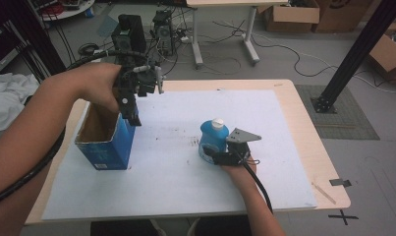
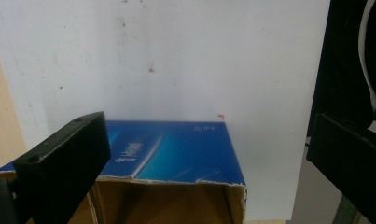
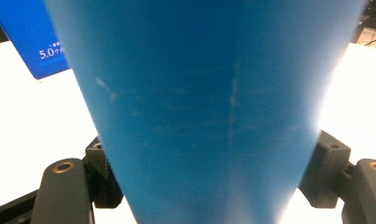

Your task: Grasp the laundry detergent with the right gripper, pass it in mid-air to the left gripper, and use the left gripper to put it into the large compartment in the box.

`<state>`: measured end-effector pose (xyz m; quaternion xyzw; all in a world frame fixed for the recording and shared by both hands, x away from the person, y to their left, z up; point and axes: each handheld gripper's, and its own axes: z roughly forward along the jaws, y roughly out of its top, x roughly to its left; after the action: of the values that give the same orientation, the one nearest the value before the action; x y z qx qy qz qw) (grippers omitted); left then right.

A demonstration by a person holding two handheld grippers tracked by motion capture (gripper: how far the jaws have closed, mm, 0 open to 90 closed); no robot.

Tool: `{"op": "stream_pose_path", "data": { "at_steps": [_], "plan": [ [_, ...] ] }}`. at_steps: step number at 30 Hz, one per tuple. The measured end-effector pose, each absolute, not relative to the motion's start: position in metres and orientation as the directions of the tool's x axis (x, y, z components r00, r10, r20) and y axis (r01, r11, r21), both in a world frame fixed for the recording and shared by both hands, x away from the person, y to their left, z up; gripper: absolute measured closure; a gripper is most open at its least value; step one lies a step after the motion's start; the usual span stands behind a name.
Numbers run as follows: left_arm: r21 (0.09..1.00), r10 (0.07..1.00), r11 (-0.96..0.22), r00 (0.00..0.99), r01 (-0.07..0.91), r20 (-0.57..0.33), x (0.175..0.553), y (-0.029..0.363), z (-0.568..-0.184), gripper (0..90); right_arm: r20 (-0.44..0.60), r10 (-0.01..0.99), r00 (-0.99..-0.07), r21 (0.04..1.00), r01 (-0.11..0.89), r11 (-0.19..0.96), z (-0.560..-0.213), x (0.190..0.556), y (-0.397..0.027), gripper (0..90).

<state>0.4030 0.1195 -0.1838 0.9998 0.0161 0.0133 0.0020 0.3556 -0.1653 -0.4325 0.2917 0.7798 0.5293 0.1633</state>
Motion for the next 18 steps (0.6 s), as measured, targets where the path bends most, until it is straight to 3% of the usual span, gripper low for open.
{"op": "stream_pose_path", "data": {
  "at_steps": [18],
  "plan": [
    [-0.001,0.028,-1.000,0.999,0.028,0.023,0.4041,0.1179,-0.1865,0.1,0.051,0.615,-0.787,0.926,0.268,0.266,-0.4336,0.3545,-0.1639,38.6]
  ]
}}
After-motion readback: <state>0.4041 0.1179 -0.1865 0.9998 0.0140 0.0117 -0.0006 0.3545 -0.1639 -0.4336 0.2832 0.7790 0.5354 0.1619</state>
